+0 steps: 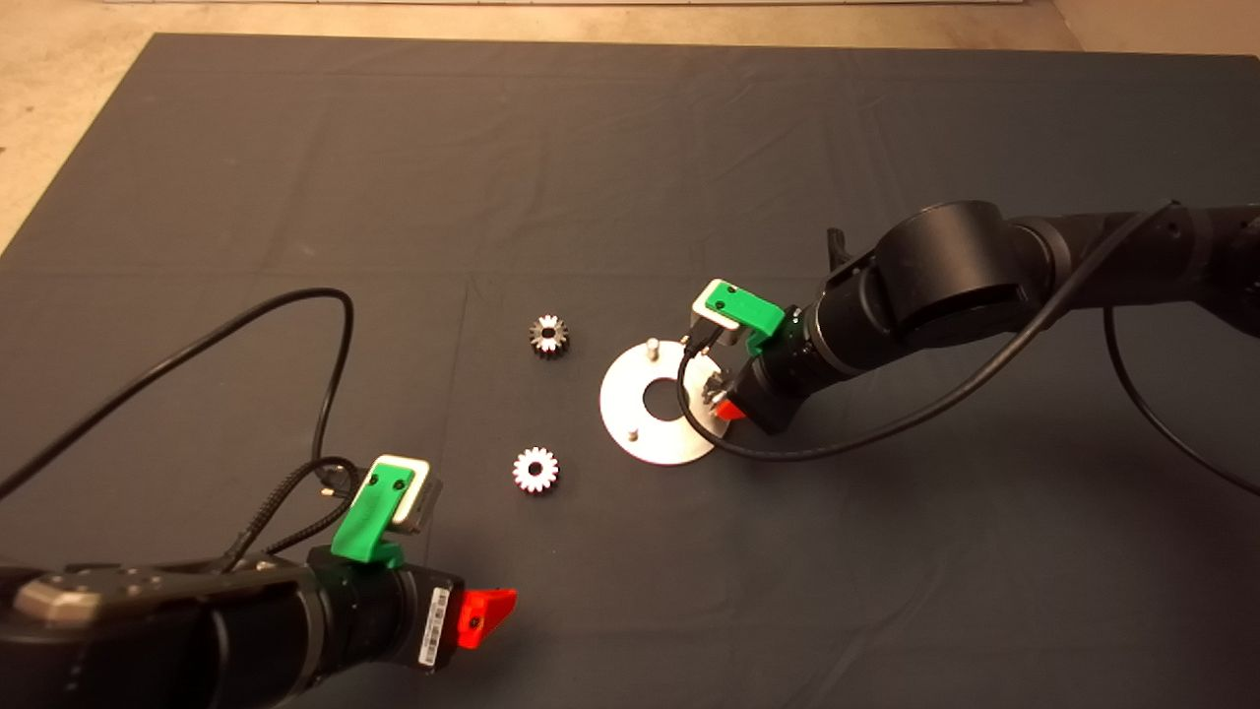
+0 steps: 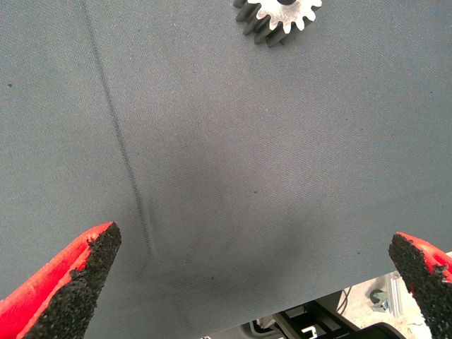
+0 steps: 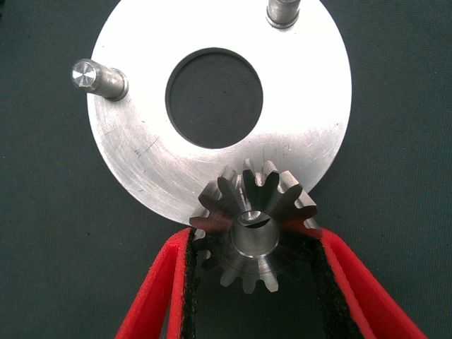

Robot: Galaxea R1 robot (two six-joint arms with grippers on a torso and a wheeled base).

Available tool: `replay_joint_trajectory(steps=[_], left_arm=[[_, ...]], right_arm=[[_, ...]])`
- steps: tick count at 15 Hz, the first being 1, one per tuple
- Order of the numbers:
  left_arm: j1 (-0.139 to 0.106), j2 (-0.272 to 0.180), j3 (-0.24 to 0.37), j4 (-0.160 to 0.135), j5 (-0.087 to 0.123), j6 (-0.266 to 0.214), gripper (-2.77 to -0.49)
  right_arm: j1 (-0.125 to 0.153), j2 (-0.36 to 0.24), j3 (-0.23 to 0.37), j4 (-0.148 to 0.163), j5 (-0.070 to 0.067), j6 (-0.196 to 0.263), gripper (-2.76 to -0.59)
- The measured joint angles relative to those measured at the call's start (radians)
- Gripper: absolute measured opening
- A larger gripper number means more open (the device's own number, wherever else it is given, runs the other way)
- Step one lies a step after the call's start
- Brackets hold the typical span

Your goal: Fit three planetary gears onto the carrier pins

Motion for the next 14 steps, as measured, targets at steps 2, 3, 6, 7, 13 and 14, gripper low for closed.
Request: replay_joint_trajectory(steps=[2,3,6,7,13,14], left_arm=[[0.000,0.000,0.000,0.000,0.000,0.000,-0.51],[0.000,0.000,0.000,0.000,0.000,0.000,-0.51],[0.000,0.000,0.000,0.000,0.000,0.000,-0.51],[0.000,0.000,0.000,0.000,0.000,0.000,-0.51],[0.000,0.000,0.000,0.000,0.000,0.000,-0.51],[0.000,0.000,0.000,0.000,0.000,0.000,-0.51]], right_arm=[[0.000,0.000,-0.011,0.000,0.000,-0.013,-2.41],[-0.001,0.000,-0.017,0.000,0.000,-0.019,-2.41],[-0.015,0.000,-0.018,0.000,-0.001,-0.021,-2.41],[-0.017,0.000,-0.018,0.000,0.001,-0.021,-2.41],[-0.017,0.000,-0.018,0.000,-0.004,-0.021,-2.41],[-0.017,0.000,-0.018,0.000,-0.004,-0.022,-2.41]])
